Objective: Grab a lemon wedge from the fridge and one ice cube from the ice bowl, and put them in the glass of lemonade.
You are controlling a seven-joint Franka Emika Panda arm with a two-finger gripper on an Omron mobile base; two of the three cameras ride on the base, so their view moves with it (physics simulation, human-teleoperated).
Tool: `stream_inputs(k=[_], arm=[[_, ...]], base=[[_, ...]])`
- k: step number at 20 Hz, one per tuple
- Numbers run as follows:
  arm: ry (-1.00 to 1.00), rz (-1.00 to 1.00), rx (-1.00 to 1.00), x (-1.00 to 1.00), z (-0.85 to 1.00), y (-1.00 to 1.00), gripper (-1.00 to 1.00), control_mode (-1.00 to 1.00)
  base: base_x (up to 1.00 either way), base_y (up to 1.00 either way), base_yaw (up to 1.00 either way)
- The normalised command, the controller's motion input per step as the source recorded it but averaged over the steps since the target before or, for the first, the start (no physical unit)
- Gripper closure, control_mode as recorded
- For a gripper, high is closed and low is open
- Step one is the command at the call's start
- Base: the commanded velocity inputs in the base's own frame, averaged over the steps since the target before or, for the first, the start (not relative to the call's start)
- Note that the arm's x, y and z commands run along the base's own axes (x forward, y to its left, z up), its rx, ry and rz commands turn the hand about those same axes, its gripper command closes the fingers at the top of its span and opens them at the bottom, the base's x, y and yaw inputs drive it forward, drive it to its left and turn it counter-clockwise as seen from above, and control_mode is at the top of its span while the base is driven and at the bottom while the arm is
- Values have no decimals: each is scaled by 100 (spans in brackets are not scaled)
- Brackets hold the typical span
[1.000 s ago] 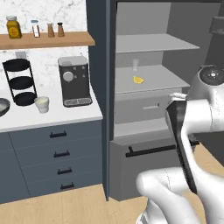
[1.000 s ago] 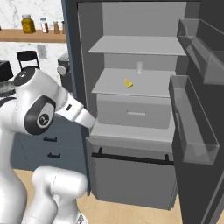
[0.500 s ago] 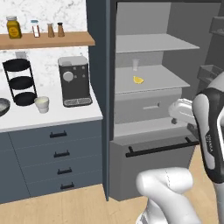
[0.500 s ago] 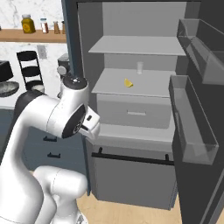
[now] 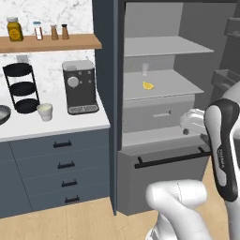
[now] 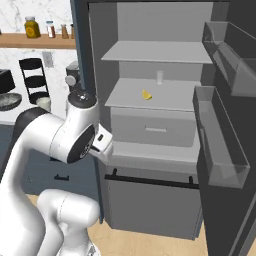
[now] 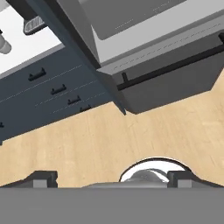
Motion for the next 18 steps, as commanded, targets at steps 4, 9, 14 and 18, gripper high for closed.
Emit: stream_inputs(k=[4,9,14,18], arm=[[-21,0,-5,0,0,0,-100,-100],[-12,0,-5,1,0,8,-100,-100],[-8,-12,-3,0,14,5,-100,-100],[-4,-19,-1,6,51,3,-100,-100]], base=[[0,0,0],[0,0,0],[0,0,0],[0,0,0]])
